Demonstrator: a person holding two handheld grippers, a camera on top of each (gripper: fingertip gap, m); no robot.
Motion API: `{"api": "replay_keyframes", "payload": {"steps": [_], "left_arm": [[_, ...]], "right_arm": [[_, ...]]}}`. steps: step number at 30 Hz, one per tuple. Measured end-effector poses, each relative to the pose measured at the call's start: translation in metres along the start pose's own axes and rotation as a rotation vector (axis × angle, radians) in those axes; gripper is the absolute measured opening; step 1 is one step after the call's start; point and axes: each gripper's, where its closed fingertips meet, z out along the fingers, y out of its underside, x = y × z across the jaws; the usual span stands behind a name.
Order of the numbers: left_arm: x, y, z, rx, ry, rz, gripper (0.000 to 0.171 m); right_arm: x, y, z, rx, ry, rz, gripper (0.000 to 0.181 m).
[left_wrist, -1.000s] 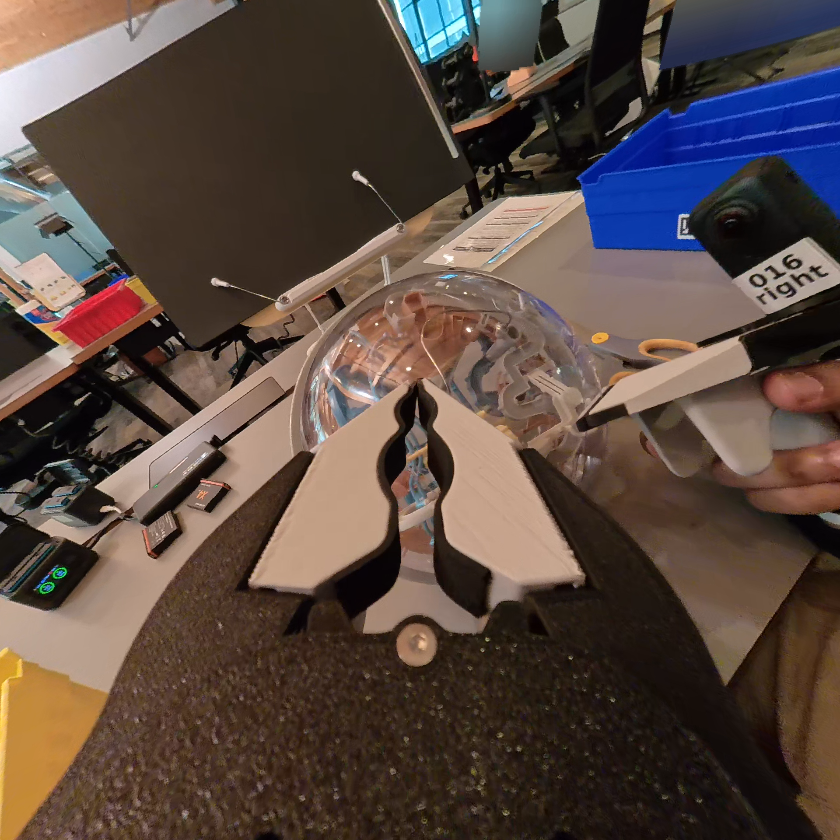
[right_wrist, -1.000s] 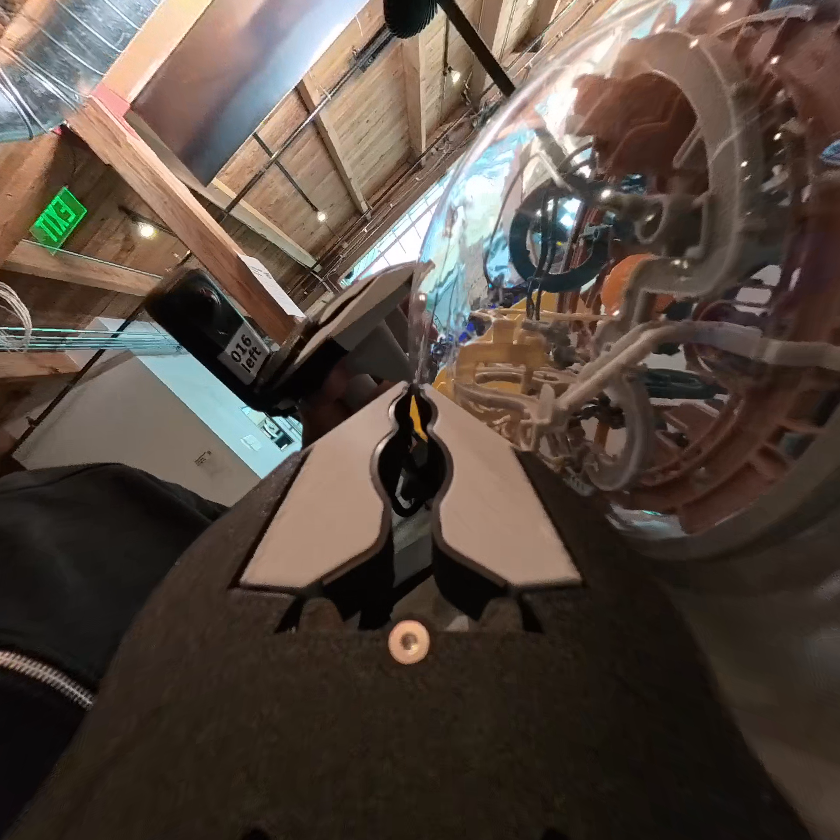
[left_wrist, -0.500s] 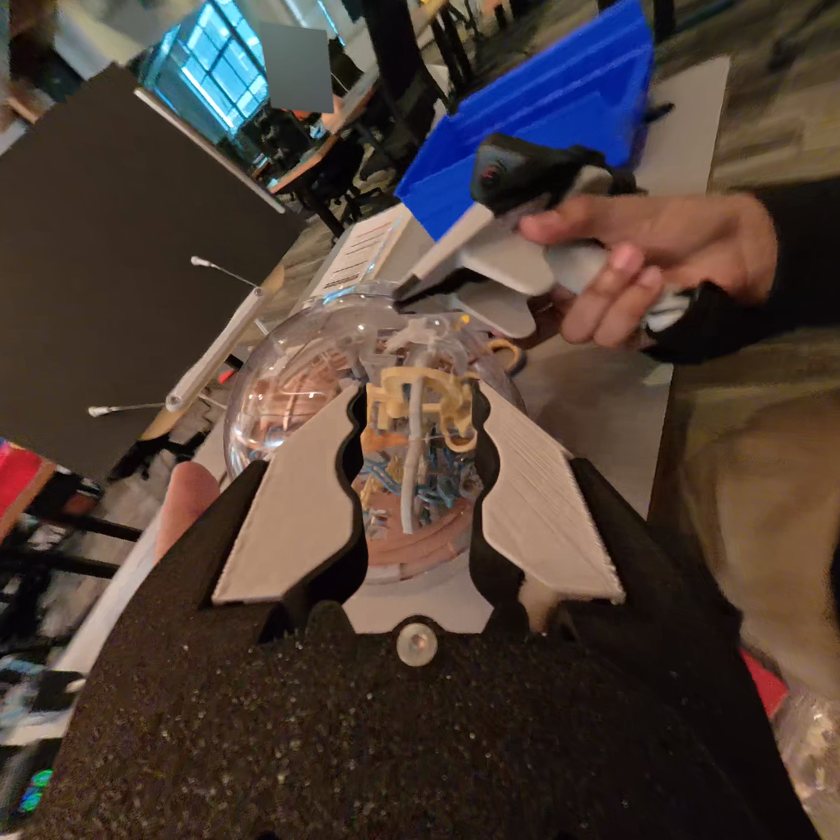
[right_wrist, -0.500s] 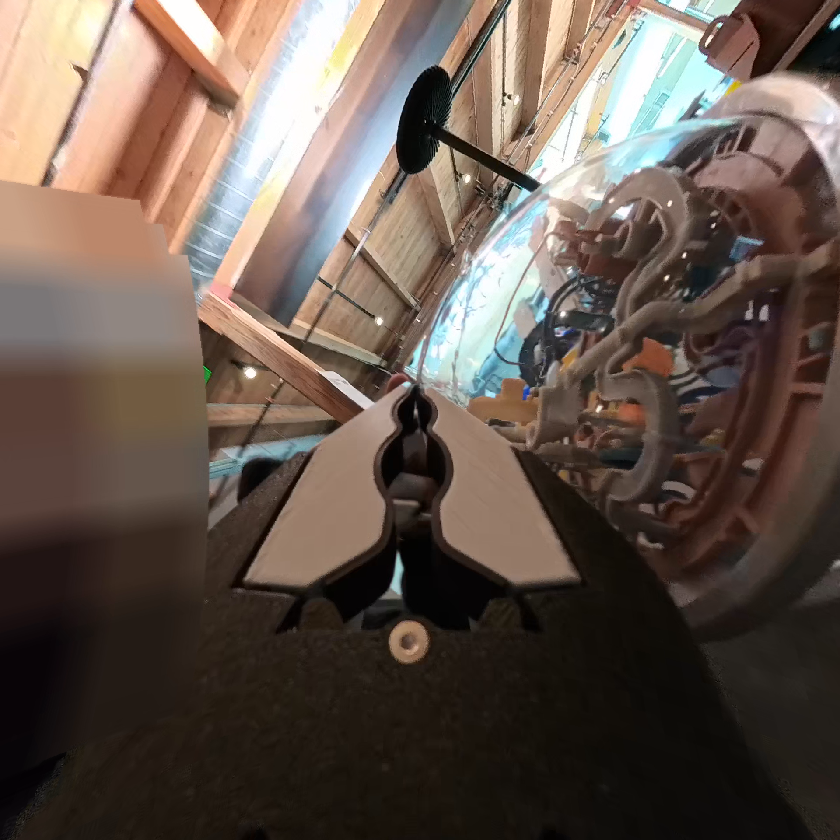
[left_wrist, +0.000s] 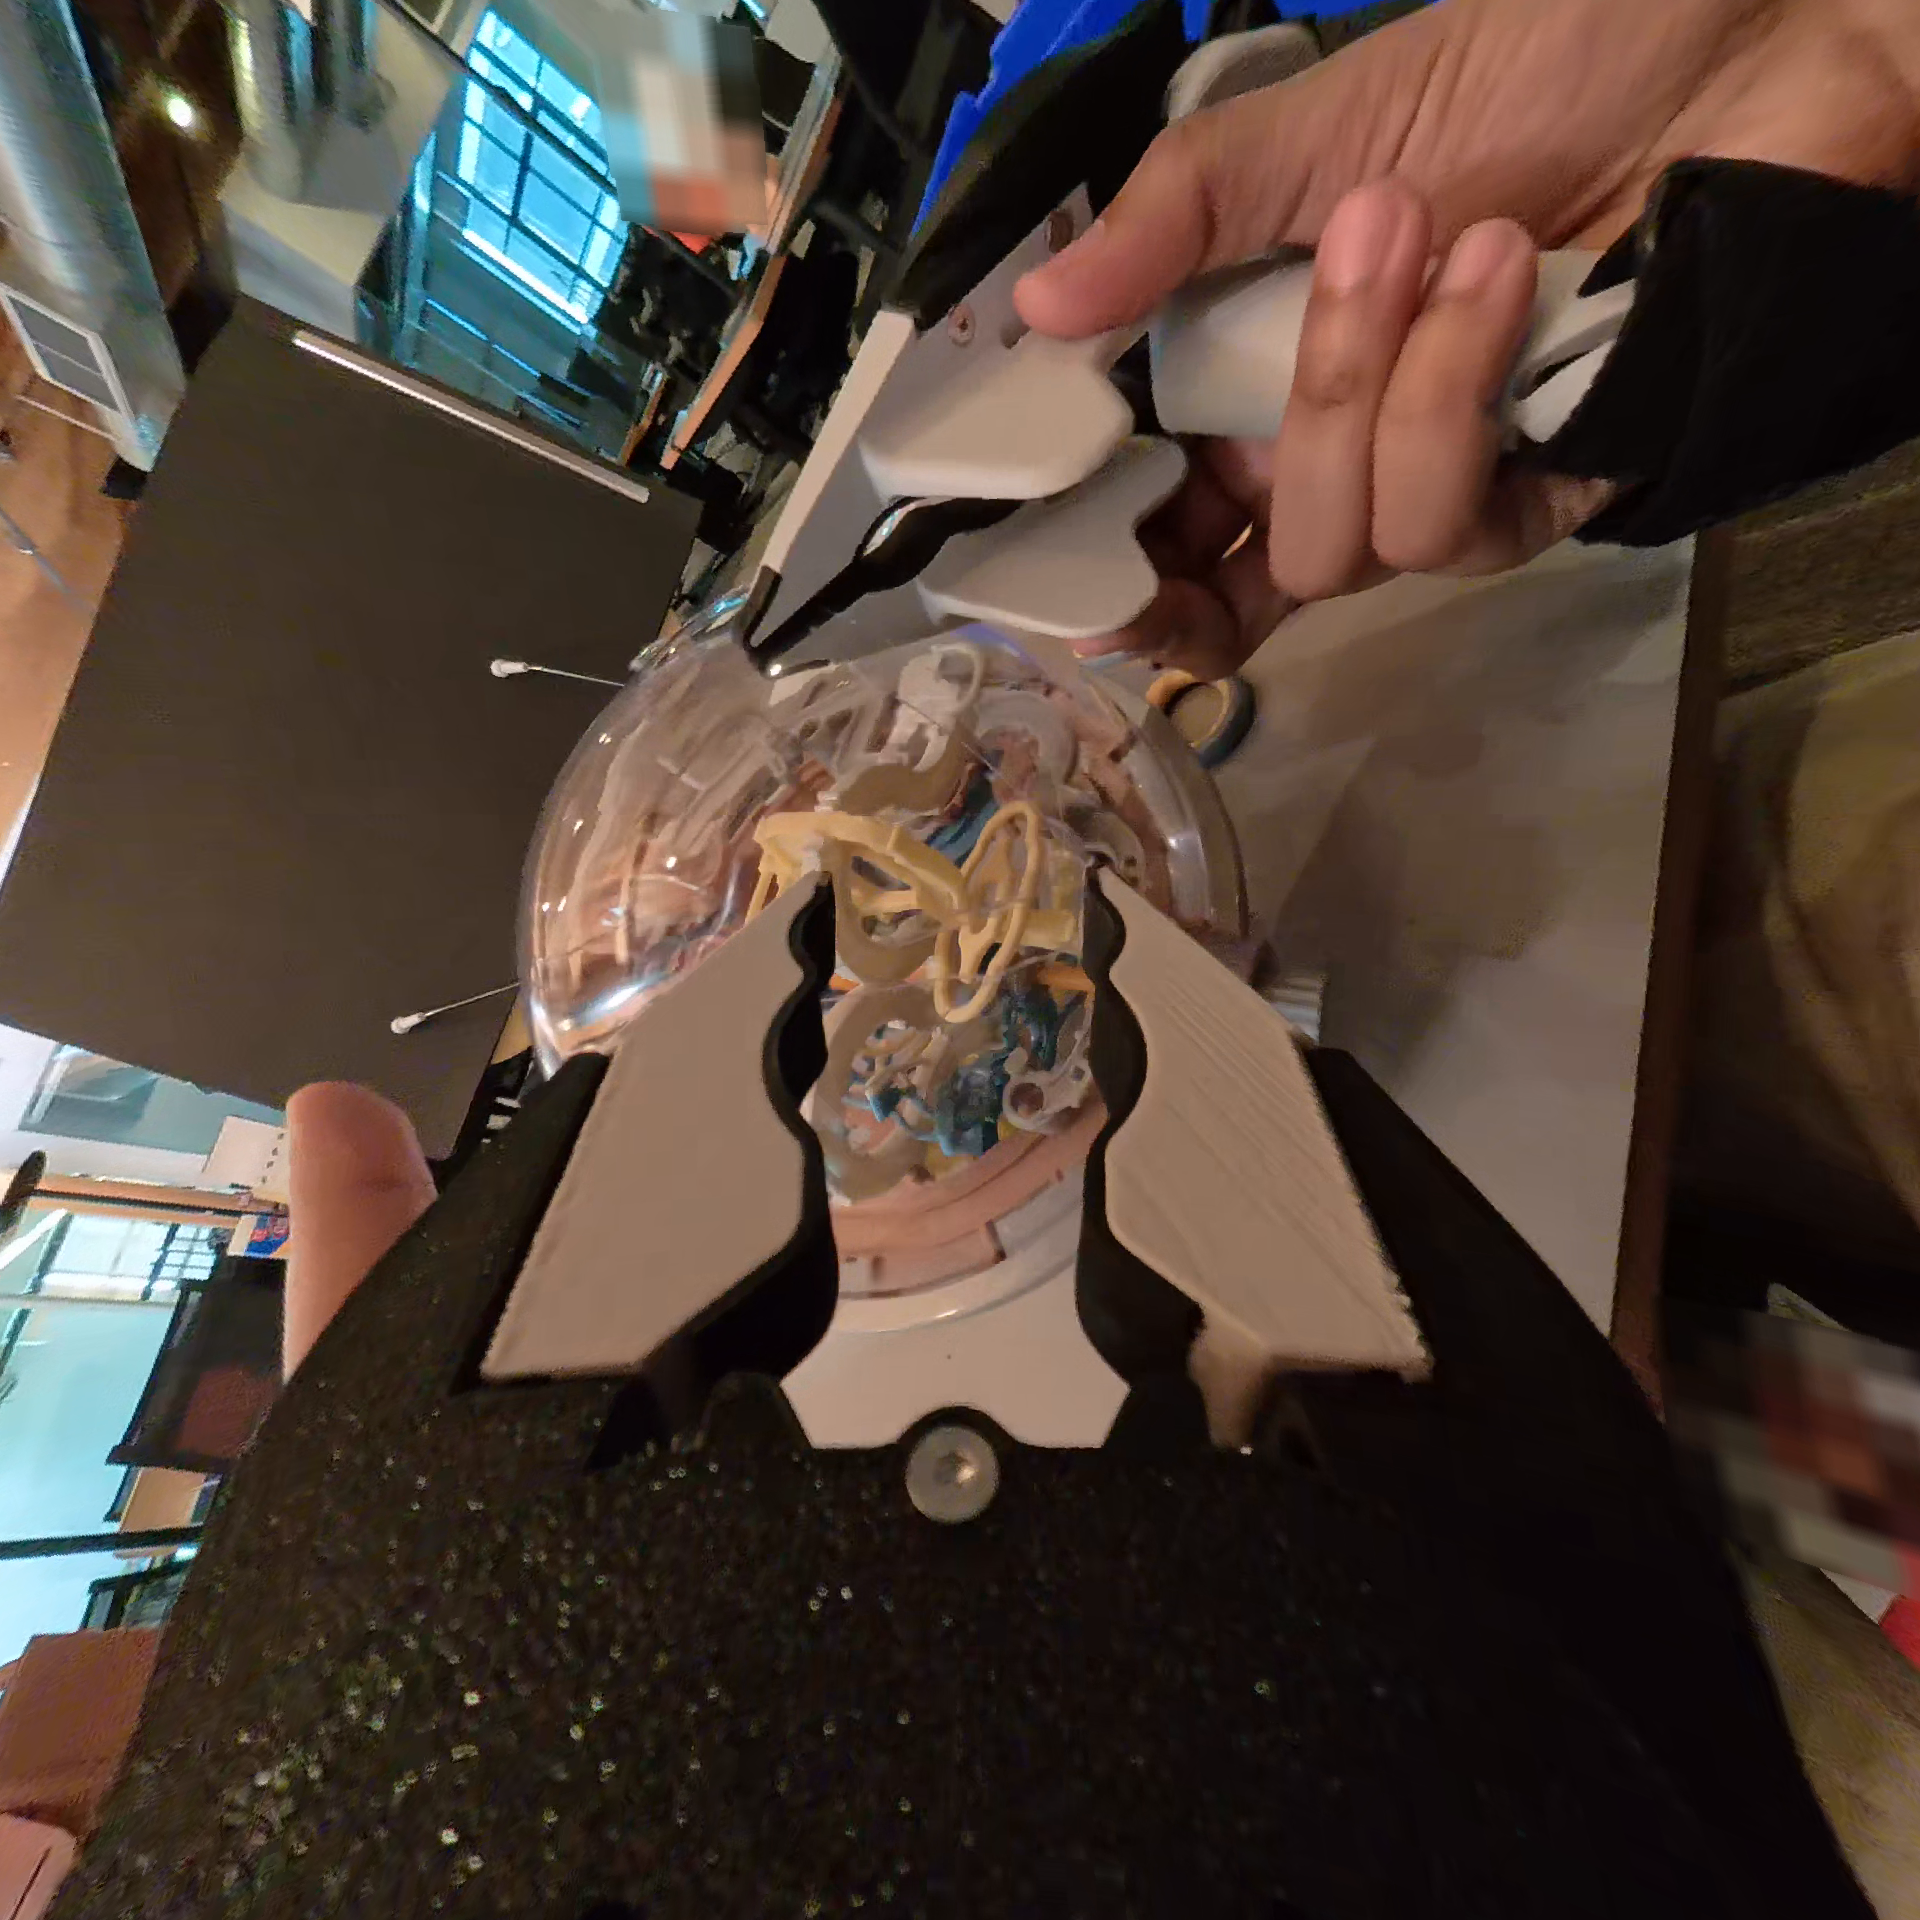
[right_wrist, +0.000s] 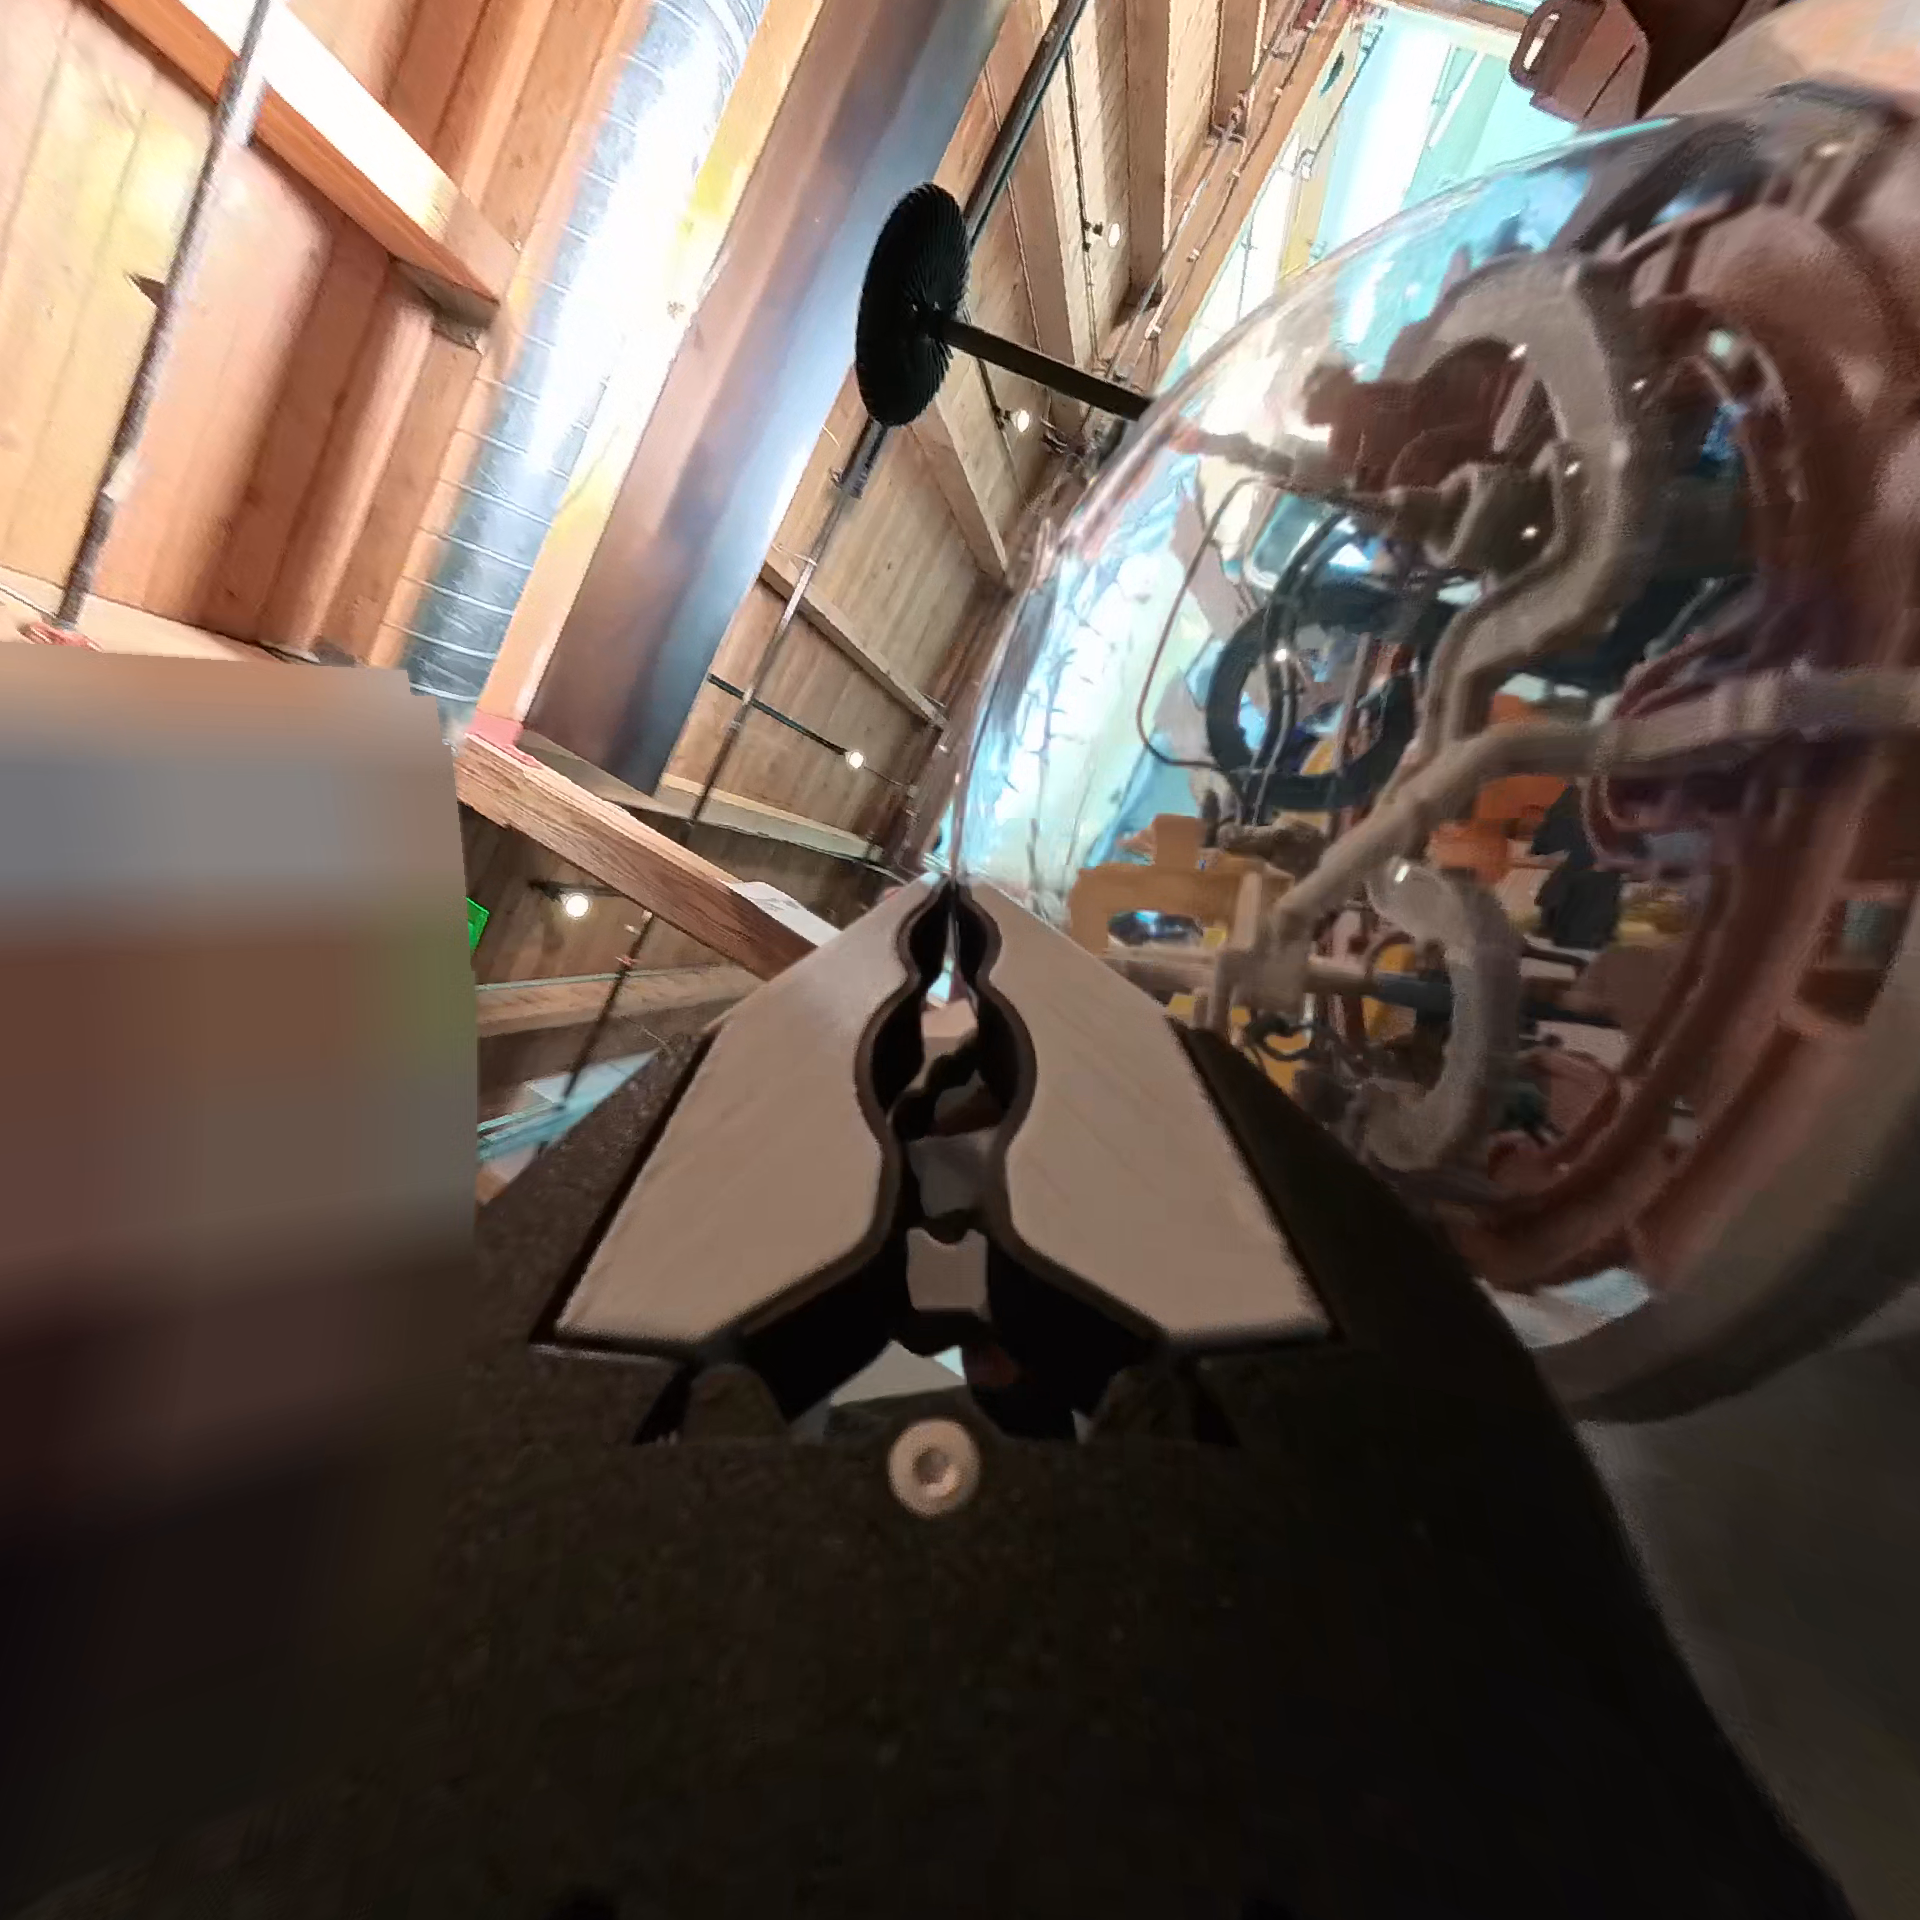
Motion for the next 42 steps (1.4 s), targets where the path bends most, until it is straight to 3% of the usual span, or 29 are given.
{"api": "replay_keyframes", "payload": {"steps": [5, 8, 15, 18, 24, 26, 28, 30, 38, 40, 42], "left_arm": [[-0.011, 0.011, 0.003, -0.033, -0.059, -0.004, 0.046], [-0.014, 0.017, 0.006, -0.047, -0.083, -0.004, 0.055], [-0.019, 0.013, 0.008, -0.015, -0.114, 0.028, 0.063], [-0.026, 0.009, 0.007, -0.001, -0.176, 0.063, 0.084], [-0.031, -0.002, 0.0, 0.042, -0.206, 0.093, 0.08], [-0.033, -0.007, -0.002, 0.059, -0.225, 0.104, 0.074], [-0.032, -0.012, -0.004, 0.08, -0.23, 0.132, 0.056], [-0.019, -0.014, -0.002, 0.078, -0.161, 0.17, 0.008], [-0.047, -0.006, 0.001, -0.019, -0.351, 0.202, 0.0], [-0.054, -0.002, -0.001, -0.028, -0.368, 0.157, 0.0], [-0.059, 0.0, -0.002, -0.041, -0.374, 0.123, 0.0]], "right_arm": [[0.003, 0.013, 0.002, -0.089, 0.083, -0.153, 0.0], [0.006, 0.02, 0.005, -0.123, 0.109, -0.209, 0.0], [0.005, 0.021, 0.005, -0.137, 0.082, -0.174, 0.0], [0.007, 0.024, 0.005, -0.156, 0.088, -0.178, 0.0], [0.008, 0.032, 0.006, -0.207, 0.097, -0.196, 0.0], [0.008, 0.033, 0.007, -0.213, 0.094, -0.194, 0.0], [0.007, 0.034, 0.007, -0.215, 0.089, -0.193, 0.0], [0.006, 0.034, 0.007, -0.221, 0.085, -0.196, 0.0], [0.004, 0.039, 0.007, -0.259, 0.125, -0.343, 0.0], [0.01, 0.041, 0.007, -0.278, 0.197, -0.539, 0.0], [0.014, 0.039, 0.006, -0.289, 0.323, -0.866, 0.0]]}}
